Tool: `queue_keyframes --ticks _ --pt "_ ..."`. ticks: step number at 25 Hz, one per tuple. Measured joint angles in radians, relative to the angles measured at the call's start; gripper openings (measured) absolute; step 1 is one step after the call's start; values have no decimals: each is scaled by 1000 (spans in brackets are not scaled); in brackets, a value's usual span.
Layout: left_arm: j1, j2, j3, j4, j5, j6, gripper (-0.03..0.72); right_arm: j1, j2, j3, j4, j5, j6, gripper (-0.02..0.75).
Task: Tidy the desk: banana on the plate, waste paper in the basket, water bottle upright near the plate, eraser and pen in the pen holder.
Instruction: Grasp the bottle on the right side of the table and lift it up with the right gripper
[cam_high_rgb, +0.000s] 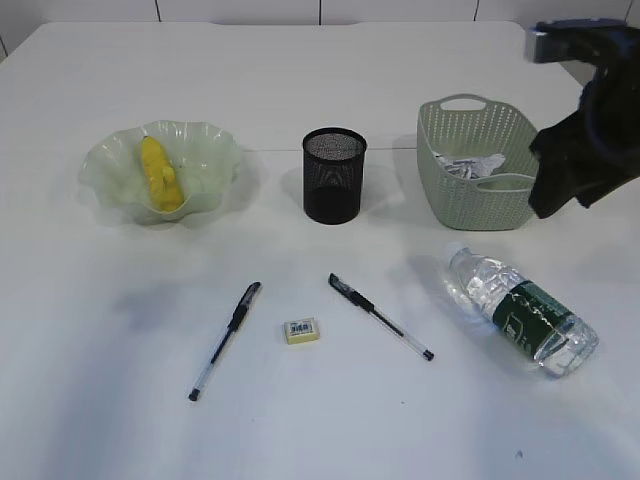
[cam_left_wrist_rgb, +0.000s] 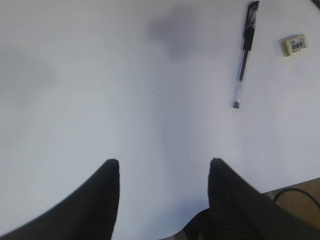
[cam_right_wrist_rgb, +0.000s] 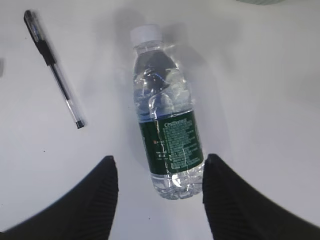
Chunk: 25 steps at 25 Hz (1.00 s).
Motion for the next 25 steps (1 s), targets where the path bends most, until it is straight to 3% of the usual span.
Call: queue_keyframes --ticks 7,11,16,25 --pt "0 0 0 -2 0 0 403 120 123 0 -124 -48 12 409" --pt "0 0 0 -2 0 0 403 122 187 0 -138 -90 18 426" --pt "0 0 0 -2 0 0 403 122 250 -45 -147 -107 19 525" --pt "0 0 0 -2 -9 0 403 122 362 -124 -169 -88 19 541"
